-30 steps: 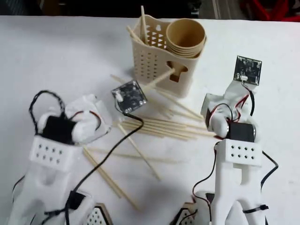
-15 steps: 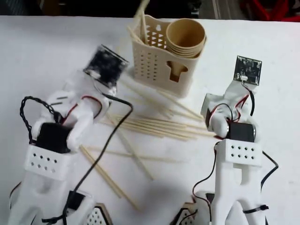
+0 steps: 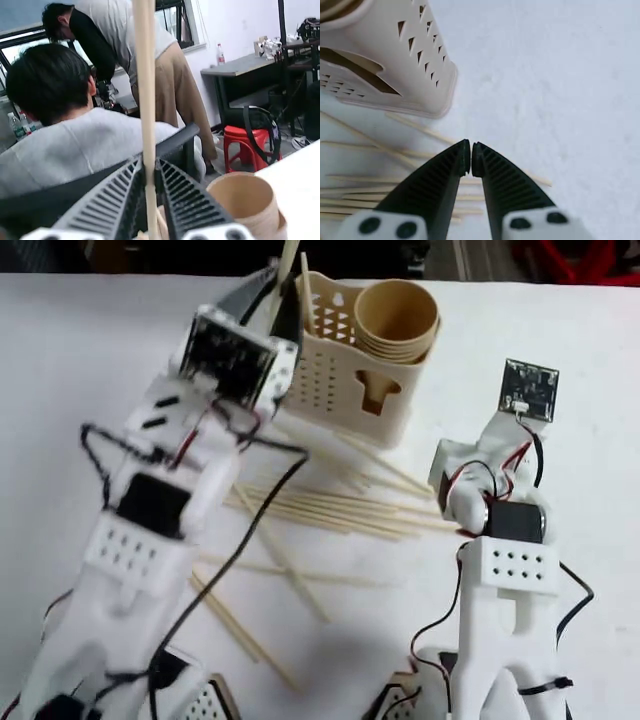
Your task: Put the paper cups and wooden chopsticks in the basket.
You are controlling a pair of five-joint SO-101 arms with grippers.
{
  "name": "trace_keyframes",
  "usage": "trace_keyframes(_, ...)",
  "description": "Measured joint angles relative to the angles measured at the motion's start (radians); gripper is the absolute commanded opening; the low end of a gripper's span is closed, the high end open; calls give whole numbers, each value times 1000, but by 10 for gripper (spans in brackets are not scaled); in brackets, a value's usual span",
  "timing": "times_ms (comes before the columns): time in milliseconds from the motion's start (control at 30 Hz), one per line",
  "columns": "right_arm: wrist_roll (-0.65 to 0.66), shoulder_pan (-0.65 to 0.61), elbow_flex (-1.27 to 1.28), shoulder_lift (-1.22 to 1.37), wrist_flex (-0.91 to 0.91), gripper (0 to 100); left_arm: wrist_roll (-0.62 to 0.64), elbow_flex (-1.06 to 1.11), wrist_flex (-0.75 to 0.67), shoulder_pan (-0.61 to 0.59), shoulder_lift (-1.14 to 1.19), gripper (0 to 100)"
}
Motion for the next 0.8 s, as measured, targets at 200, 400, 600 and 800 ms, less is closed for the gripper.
trace_keyframes(200, 0, 0, 0, 0, 0, 19, 0, -158, -129, 0, 264, 21)
trace_keyframes(400, 0, 0, 0, 0, 0, 19, 110, -310, -178, 0, 520, 22)
trace_keyframes(600, 0, 0, 0, 0, 0, 20, 140, -365, -183, 0, 683, 82)
trace_keyframes(800, 0, 0, 0, 0, 0, 20, 140, -377, -117, 0, 701, 151)
